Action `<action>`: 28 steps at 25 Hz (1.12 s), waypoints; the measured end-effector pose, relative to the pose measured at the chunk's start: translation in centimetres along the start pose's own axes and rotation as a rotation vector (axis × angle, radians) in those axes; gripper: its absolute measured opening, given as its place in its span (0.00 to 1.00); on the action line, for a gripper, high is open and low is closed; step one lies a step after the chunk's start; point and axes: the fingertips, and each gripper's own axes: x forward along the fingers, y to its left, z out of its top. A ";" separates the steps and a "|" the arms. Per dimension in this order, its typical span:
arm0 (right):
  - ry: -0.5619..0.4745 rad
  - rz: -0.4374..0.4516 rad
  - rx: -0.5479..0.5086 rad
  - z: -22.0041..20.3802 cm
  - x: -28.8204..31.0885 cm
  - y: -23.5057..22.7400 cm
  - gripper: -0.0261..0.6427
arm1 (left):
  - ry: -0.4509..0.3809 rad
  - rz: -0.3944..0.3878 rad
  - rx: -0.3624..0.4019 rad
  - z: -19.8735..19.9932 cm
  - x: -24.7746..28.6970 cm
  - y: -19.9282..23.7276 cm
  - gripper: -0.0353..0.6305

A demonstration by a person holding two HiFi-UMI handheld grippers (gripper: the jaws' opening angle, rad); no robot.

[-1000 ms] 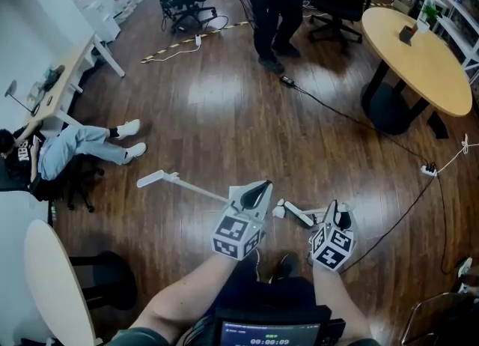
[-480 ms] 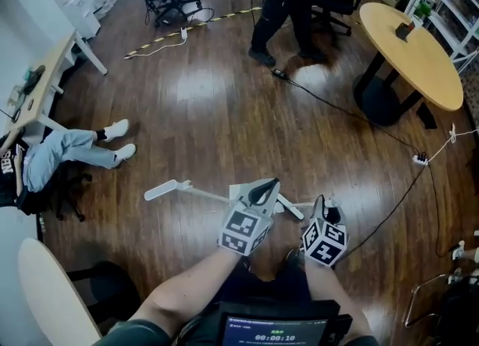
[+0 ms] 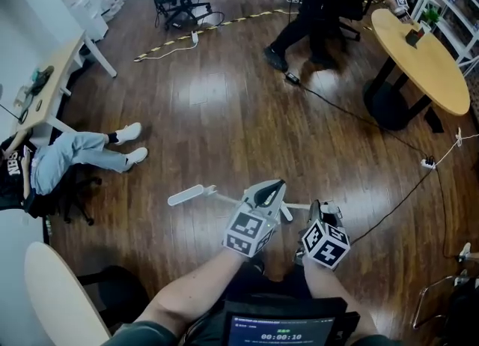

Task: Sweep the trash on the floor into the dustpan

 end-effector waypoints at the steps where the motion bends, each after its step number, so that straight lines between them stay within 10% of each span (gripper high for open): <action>1: -0.004 -0.001 0.015 0.1 -0.1 0.0 0.26 | 0.001 -0.011 0.003 0.1 0.0 -0.2 0.07; 13: -0.162 -0.092 0.133 3.9 -4.7 -6.4 0.25 | 0.012 -0.087 0.055 0.7 1.0 -2.9 0.07; 28: -0.457 0.038 -0.206 16.8 -18.5 -15.4 0.25 | -0.029 -0.210 0.071 6.6 5.3 -17.8 0.07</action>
